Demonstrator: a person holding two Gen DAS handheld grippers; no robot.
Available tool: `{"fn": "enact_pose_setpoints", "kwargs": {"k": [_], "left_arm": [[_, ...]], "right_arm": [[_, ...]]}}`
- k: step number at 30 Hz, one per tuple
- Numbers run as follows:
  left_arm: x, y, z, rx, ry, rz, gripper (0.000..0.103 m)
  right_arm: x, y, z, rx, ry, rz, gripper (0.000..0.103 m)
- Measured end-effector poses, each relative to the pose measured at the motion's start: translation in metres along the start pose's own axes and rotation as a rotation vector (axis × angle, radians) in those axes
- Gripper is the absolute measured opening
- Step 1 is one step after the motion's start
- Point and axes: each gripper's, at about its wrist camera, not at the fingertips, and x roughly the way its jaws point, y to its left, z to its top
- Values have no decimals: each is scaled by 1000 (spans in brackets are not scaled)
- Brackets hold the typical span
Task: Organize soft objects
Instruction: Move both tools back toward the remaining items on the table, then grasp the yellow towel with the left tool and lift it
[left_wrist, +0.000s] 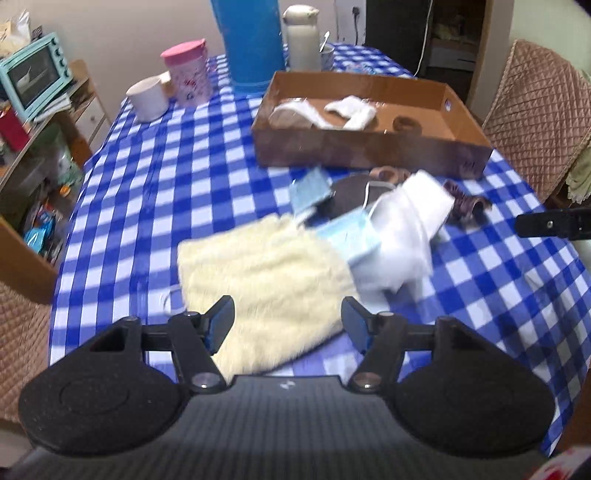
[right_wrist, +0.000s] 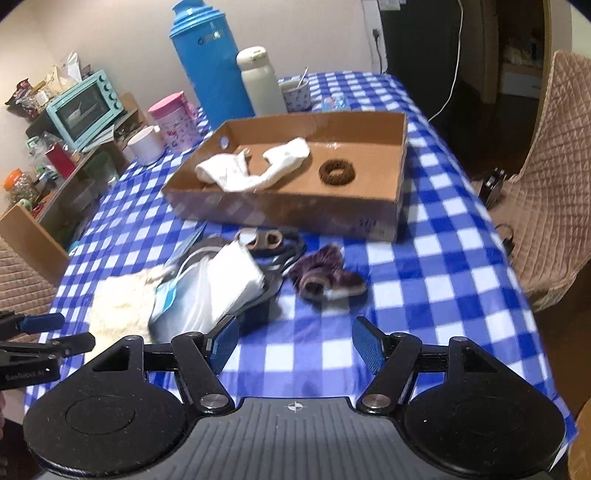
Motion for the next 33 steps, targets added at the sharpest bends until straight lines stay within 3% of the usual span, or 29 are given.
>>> {"fn": "enact_pose_setpoints", "kwargs": {"k": [12,28,29,31,33], "left_arm": [[8,-5,-40,16,16,33,63],[67,-22,-42,99,-21,89,65],[67,-22,-43,99,-32,88,63],[67,-19,-44,94,-42,75,49],[65,-15,-45,86,-46,69,27]], "right_arm": [[9,23,-22,-48,65,65,69],[13,11,-37,15,117,35,69],[13,10,-37,21,118,32,69],[14,7,-38,32,120,28,69],[14,6,-39,41,122,22,69]]}}
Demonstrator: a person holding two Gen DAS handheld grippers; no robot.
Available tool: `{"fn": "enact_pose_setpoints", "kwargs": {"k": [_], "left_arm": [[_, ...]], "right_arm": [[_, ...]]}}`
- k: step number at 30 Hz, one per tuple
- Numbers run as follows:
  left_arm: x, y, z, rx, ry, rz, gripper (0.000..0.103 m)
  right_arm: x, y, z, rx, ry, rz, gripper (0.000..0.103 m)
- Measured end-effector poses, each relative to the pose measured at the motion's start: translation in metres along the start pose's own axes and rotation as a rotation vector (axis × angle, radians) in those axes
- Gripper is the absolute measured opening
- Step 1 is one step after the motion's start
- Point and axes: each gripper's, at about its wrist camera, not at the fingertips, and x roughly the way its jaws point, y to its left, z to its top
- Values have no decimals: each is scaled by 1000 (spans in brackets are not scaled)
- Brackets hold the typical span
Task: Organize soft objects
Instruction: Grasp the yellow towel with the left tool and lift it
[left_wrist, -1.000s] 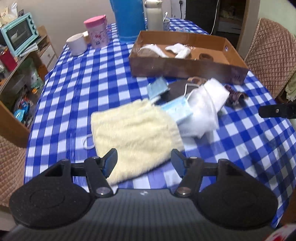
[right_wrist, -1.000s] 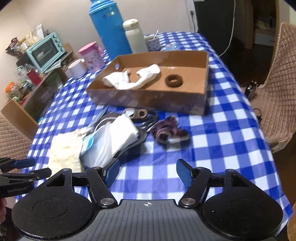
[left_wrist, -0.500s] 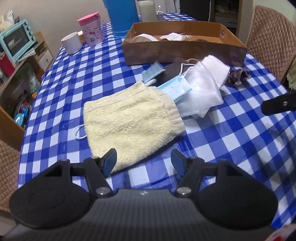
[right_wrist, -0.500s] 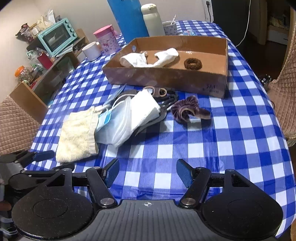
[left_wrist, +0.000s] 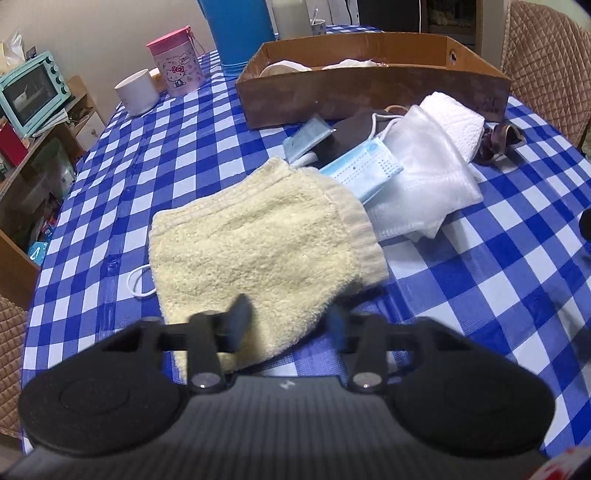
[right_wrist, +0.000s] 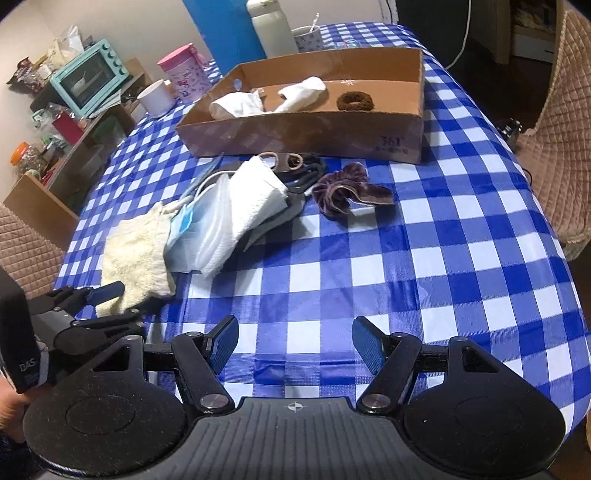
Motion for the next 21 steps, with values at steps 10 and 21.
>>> {"fn": "enact_pose_setpoints", "kwargs": {"k": [10,21], "left_arm": [[-59,44,7,-100,-136,-37,7],[-150,113,20,-257,-279,83,7]], "right_arm": [[-3,5,6,-11,-29,14,69],[2,21,7,-51,-24,57,69]]}}
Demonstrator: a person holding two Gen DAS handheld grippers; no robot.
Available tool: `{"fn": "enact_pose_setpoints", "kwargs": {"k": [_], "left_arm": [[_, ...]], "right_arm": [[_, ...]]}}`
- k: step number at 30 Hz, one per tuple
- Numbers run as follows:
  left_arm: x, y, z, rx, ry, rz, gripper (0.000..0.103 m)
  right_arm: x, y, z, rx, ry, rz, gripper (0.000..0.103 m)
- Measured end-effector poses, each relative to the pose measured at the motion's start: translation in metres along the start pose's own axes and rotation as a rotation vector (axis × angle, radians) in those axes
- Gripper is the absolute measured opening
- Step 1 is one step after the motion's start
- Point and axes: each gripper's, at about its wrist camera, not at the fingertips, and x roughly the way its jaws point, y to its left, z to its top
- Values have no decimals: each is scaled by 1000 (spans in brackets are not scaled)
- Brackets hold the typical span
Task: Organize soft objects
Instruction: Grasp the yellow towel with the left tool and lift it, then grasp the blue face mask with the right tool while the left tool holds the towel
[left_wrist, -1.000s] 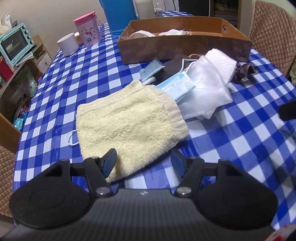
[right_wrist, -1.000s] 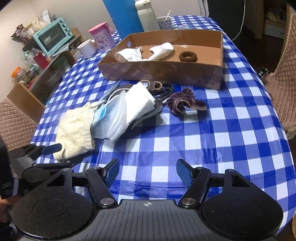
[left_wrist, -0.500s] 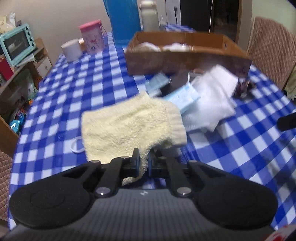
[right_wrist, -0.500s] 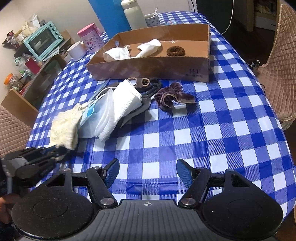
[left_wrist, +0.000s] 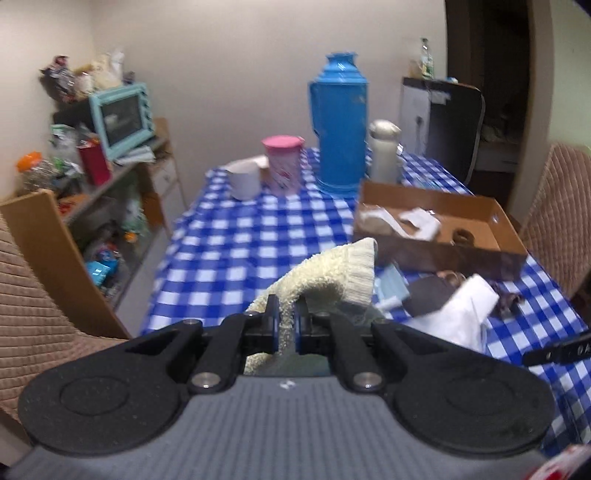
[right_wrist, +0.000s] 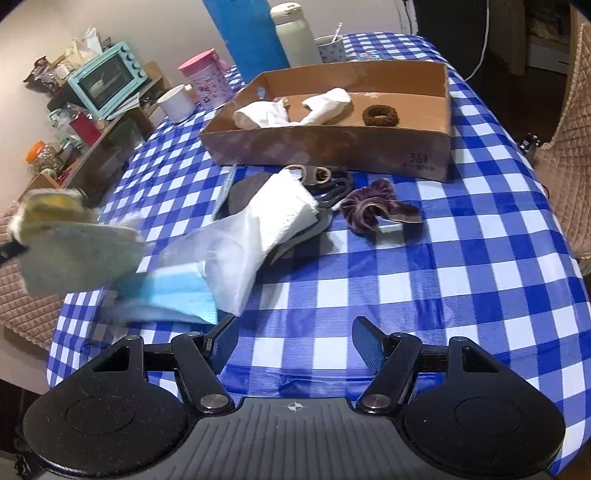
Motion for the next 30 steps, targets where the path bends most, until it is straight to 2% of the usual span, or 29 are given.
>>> {"fn": "enact_pose_setpoints", "kwargs": {"k": [4,8,12,16,21,25,30], "left_arm": [[-15,13,2,-36,60,47,7],[-10,20,-17,-46,185,87,7],[14,25,-49,-73,335,48,9],[45,16,-85,-21,460,-3,17],[49,0,-109,87,503,-51,37],[35,-10,-116,169,487,-93,49],[32,-25,-122,212,472,-152,69]], "right_arm": [[3,7,-2,-19,10,23,69],[6,14,-4,-39,22,39,69],[11,17,-3,-49,34,44,69],[12,19,-2,-57,38,41,69],[12,17,-2,-51,44,24,69],[14,14,-1,-42,51,16,69],[18,17,-1,-46,64,23,69]]}}
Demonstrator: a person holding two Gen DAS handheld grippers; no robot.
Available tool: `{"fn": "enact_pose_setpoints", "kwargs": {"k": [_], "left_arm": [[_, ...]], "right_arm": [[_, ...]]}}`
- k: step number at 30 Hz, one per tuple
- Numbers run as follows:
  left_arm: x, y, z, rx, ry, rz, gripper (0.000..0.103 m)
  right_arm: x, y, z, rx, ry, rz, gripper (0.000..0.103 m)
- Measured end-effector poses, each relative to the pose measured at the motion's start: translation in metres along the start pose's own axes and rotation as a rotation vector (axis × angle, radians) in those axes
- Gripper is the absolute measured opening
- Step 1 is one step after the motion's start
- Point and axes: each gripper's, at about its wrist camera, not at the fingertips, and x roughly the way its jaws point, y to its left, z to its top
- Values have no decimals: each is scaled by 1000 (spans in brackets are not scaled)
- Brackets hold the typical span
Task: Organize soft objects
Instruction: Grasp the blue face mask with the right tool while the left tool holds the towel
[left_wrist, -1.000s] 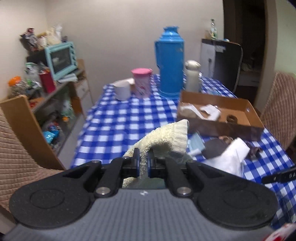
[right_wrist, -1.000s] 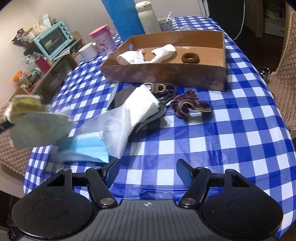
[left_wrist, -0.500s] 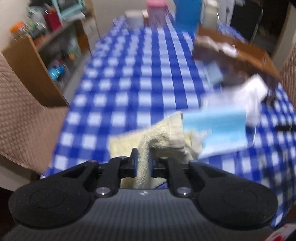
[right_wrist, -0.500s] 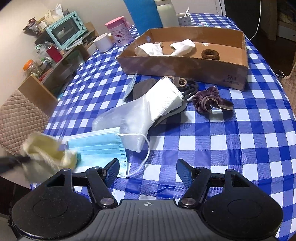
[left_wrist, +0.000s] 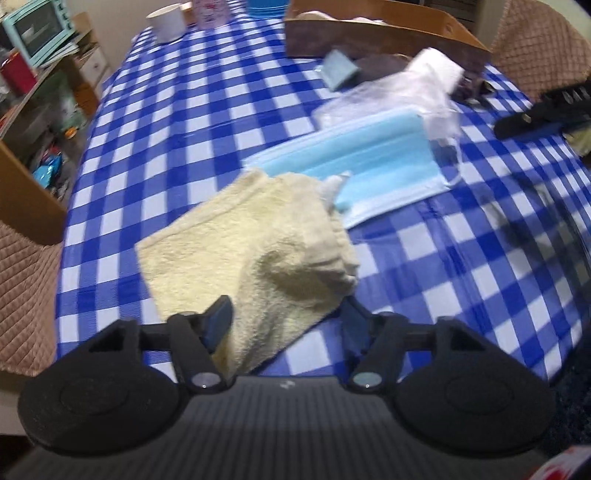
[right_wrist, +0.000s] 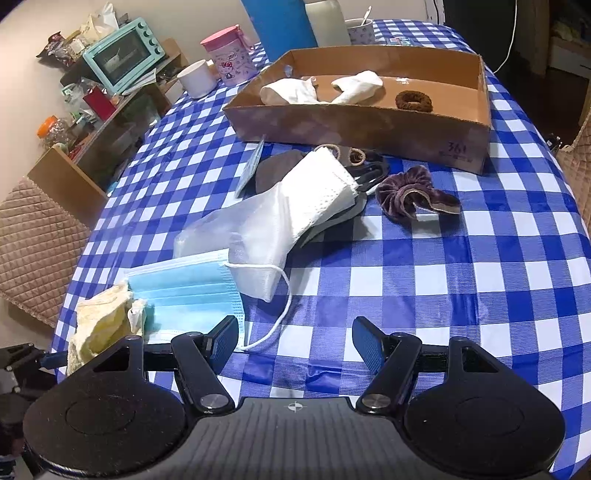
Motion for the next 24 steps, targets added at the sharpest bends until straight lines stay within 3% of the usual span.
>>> {"fn": "enact_pose_setpoints", "kwargs": {"k": [4,7,10,12,14,24], "left_arm": [[22,-12,0,56,8,62,69],[32,-9,0,24,-18,78,71],[31,-2,-3,-18,-49,58,51],[27,1,-5,-22,-70,62,30],[20,12,-6,-76,-87,25,20],[-43,43,-1,-237,-219,34,16]], "right_arm": [[4,3,-1,-8,15,5,69],[5,5,-2,-20,18,17,69],[3,9,-5,-42,10,37,69],[2,14,-7,-63,1,60,69],[2,22,-7,-91,-6,81,69],[17,68,6,-352,-80,120,69]]}}
